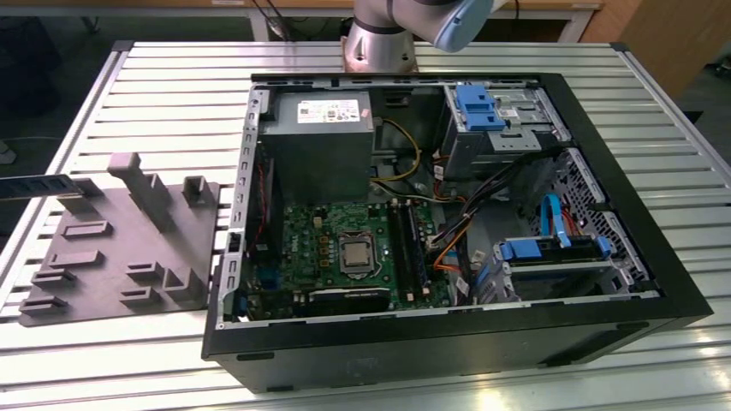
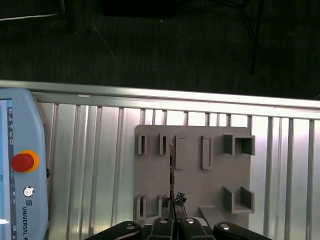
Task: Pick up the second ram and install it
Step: 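Pick up the second ram and move it above second insertion slot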
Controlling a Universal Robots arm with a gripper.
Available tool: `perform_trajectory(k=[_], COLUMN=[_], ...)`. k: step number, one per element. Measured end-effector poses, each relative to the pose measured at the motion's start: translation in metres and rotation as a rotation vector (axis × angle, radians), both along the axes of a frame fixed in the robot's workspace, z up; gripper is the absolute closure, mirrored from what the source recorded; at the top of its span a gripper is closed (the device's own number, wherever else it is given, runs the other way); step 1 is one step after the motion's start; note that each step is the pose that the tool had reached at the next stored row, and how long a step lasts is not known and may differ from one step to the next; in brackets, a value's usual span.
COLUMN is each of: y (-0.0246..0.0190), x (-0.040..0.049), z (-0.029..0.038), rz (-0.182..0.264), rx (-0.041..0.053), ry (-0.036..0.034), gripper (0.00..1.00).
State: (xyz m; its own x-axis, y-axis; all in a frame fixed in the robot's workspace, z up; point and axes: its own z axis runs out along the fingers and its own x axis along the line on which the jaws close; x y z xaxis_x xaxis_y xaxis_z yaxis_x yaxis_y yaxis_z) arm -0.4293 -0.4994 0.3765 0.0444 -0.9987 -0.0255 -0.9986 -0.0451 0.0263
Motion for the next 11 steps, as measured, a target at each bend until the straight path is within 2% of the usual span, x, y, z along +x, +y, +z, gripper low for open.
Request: perform_trajectory(k=[11], y=[0.0000], x=[0.0000], z=[0.0079], rz=[0.000], rx=[-0.0001], ry=[0.0001], gripper=[0.89])
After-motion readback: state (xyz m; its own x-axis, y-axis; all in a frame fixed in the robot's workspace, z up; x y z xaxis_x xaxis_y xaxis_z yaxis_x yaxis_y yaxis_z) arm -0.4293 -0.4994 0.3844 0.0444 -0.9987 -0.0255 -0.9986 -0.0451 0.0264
